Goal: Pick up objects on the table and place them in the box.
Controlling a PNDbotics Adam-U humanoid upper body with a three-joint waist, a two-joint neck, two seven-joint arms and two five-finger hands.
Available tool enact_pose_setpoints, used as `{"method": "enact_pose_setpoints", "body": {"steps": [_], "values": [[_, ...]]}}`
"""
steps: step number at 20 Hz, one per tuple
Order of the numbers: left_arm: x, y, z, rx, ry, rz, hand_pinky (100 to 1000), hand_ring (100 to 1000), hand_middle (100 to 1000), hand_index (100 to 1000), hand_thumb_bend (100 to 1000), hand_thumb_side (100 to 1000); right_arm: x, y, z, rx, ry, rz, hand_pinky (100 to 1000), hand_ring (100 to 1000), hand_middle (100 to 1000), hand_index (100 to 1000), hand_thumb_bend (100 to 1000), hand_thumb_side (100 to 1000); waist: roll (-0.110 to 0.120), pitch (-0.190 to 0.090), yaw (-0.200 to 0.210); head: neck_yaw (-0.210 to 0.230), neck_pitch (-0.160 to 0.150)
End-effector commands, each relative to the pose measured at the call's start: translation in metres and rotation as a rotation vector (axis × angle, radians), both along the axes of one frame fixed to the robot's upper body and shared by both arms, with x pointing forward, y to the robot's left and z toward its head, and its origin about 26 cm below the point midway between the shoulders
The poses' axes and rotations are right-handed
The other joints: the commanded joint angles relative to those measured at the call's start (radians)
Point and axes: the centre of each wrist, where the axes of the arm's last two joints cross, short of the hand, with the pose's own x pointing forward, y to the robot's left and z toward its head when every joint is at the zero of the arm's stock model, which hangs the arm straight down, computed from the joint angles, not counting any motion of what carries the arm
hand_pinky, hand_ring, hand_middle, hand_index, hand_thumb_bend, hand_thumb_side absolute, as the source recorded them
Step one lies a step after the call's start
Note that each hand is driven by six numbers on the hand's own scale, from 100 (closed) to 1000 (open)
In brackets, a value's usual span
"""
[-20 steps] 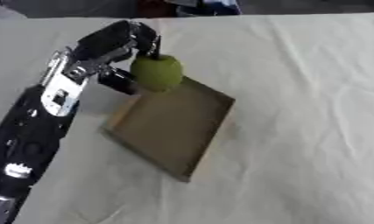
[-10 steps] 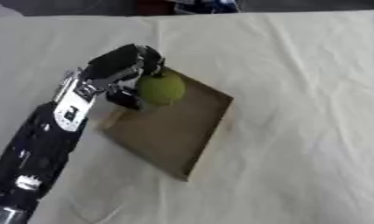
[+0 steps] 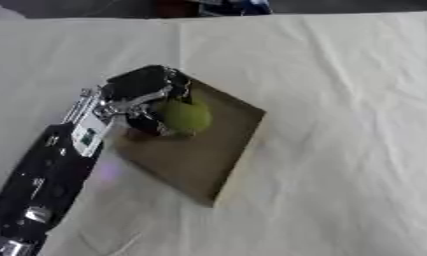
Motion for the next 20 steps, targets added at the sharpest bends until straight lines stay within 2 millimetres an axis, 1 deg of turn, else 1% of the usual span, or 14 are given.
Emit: {"method": "enact_pose_setpoints", "body": {"steps": [1,6,7,8,11,12,13,16,17,18,20], "values": [[0.0019,-0.0027,0.0091,-0.003,-0.033,0.023,433,356,469,539,354,100,-0.0044,-0.0015,0.0136,-0.022,-0.032,-0.003,728,641,619,751,100,260,-0.006,-0.017,-0.001,0.002,-0.010],[0.0025,-0.0040,0.0073,-0.004,-0.044,0.028,433,356,469,539,354,100,-0.0045,-0.0012,0.0137,-0.021,-0.031,-0.001,728,641,619,751,100,260,-0.006,-0.017,-0.002,0.003,-0.011],[0.0026,-0.0040,0.0060,0.000,-0.042,0.030,459,384,492,575,359,100,-0.0045,-0.0012,0.0137,-0.020,-0.031,-0.001,728,642,619,751,100,259,-0.006,-0.017,-0.002,0.002,-0.012],[0.0027,-0.0046,0.0034,0.015,-0.032,0.035,470,396,501,587,364,100,-0.0046,-0.0012,0.0135,-0.018,-0.032,-0.001,728,642,619,751,100,259,-0.007,-0.017,-0.004,0.000,-0.012],[0.0022,-0.0056,0.0026,0.078,-0.027,0.046,598,522,591,698,374,100,-0.0049,-0.0012,0.0135,-0.014,-0.033,-0.001,728,642,619,751,100,258,-0.008,-0.018,-0.004,-0.004,-0.013],[0.0019,-0.0056,0.0027,0.102,-0.027,0.050,617,548,614,725,384,100,-0.0050,-0.0011,0.0135,-0.014,-0.033,-0.002,728,642,619,751,100,258,-0.008,-0.018,-0.004,-0.005,-0.013],[0.0017,-0.0056,0.0027,0.121,-0.027,0.054,626,560,623,738,387,100,-0.0050,-0.0011,0.0134,-0.013,-0.033,-0.002,728,642,619,751,100,258,-0.008,-0.018,-0.004,-0.006,-0.014],[0.0013,-0.0056,0.0031,0.141,-0.027,0.057,626,560,623,738,387,100,-0.0053,-0.0010,0.0134,-0.012,-0.033,-0.002,728,642,619,751,100,258,-0.008,-0.018,-0.004,-0.006,-0.014],[0.0013,-0.0054,0.0025,0.147,-0.025,0.057,698,685,733,838,379,100,-0.0053,-0.0010,0.0134,-0.012,-0.034,-0.002,728,642,619,752,100,258,-0.008,-0.018,-0.004,-0.007,-0.014],[0.0014,-0.0055,0.0010,0.164,-0.019,0.059,711,705,747,847,375,100,-0.0054,-0.0009,0.0135,-0.010,-0.035,-0.002,728,643,619,752,100,258,-0.008,-0.018,-0.004,-0.008,-0.015],[0.0010,-0.0056,0.0010,0.188,-0.013,0.060,767,778,803,890,381,100,-0.0059,-0.0009,0.0136,-0.007,-0.035,-0.004,728,643,619,752,100,257,-0.008,-0.019,-0.004,-0.011,-0.015]]}}
